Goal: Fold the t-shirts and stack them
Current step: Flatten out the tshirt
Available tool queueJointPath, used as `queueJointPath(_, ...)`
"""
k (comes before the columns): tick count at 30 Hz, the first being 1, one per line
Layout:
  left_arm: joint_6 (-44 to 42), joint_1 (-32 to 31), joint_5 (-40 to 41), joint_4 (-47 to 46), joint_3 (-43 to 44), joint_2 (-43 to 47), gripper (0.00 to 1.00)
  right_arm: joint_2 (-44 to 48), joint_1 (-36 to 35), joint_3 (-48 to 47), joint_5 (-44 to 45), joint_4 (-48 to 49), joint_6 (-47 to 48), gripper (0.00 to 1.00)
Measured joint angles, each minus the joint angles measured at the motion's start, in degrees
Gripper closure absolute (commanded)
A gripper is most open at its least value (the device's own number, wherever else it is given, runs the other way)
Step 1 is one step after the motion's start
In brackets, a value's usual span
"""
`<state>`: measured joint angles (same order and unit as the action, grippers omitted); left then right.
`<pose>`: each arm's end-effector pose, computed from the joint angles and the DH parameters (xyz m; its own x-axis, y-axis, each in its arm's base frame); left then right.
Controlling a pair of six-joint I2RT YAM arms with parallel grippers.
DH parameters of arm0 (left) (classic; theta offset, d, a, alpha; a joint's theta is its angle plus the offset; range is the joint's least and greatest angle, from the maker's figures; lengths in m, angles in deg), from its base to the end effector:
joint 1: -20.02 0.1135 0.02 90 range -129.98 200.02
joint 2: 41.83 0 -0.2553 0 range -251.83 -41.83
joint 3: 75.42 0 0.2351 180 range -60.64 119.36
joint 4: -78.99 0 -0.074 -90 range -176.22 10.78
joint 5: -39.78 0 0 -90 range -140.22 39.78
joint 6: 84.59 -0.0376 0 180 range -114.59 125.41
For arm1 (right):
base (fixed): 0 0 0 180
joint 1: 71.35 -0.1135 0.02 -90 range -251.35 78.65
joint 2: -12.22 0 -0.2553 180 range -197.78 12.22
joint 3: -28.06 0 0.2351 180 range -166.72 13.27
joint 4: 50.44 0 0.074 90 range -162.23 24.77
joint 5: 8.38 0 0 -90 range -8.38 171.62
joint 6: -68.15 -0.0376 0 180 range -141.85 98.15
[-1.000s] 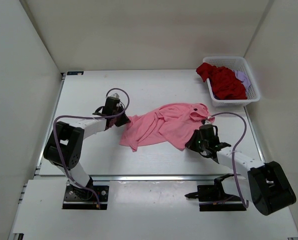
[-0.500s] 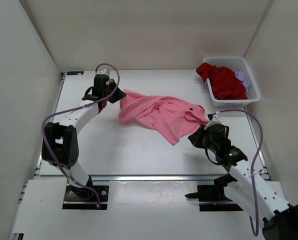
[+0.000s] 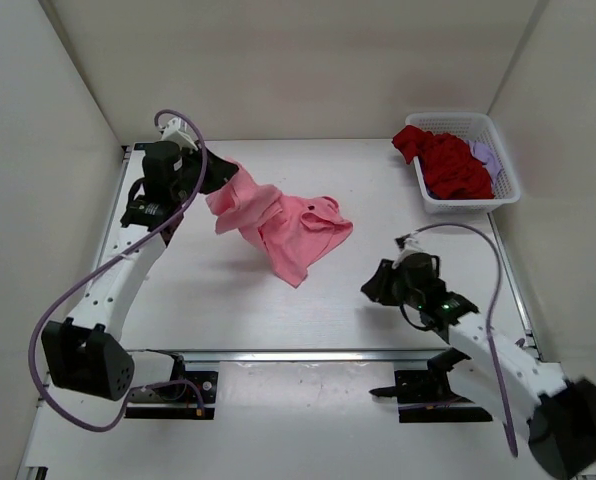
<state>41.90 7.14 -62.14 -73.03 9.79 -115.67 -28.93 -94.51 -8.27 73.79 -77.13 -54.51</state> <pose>0.2767 -0.0712 0.3734 -0.4685 -0.4898 -0.7353 0.1648 0.7693 -0.6173 0.1422 0.0664 0.2036 -0.6724 0.2938 -0.6793 -0.1586 0.8393 0.5200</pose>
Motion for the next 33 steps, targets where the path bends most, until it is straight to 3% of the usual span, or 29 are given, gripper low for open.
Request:
queueJointPath(6, 0.2, 2.9, -2.0, -0.5, -5.2, -5.2, 1.00, -27.8, -13.4, -3.5, 1.2, 11.9, 0.7, 0.59)
queueJointPath(11, 0.2, 4.7, -2.7, 0.3, -8.3, -7.1, 1.00, -42.7, -14.2, -10.1, 0.5, 24.9, 0.7, 0.56)
queueJointPath(18, 0.2, 5.4, -4.1, -1.7, -9.9, -7.0, 1.00, -53.6, -14.2, -14.2, -1.8, 37.8, -0.3, 0.53)
queueJointPath(25, 0.2, 5.5, -4.2, -1.9, -10.0, -7.1, 1.00, -55.6, -14.5, -13.7, -5.7, 42.9, -2.4, 0.51)
queueJointPath(27, 0.2, 5.5, -4.2, -1.9, -10.0, -7.1, 1.00, -57.3, -14.2, -14.4, -7.5, 44.3, -3.4, 0.56)
queueJointPath(29, 0.2, 5.3, -4.1, -1.9, -10.0, -7.1, 1.00, -60.2, -13.3, -16.7, -9.5, 45.5, -4.3, 0.95)
queueJointPath(30, 0.1, 5.2, -3.8, -1.9, -10.0, -7.1, 1.00, -61.7, -12.6, -17.9, -10.8, 45.9, -5.0, 1.00)
queueJointPath(33, -0.1, 5.1, -3.1, -1.8, -9.9, -7.5, 1.00, -62.9, -9.3, -18.5, -13.7, 45.2, -7.1, 1.00)
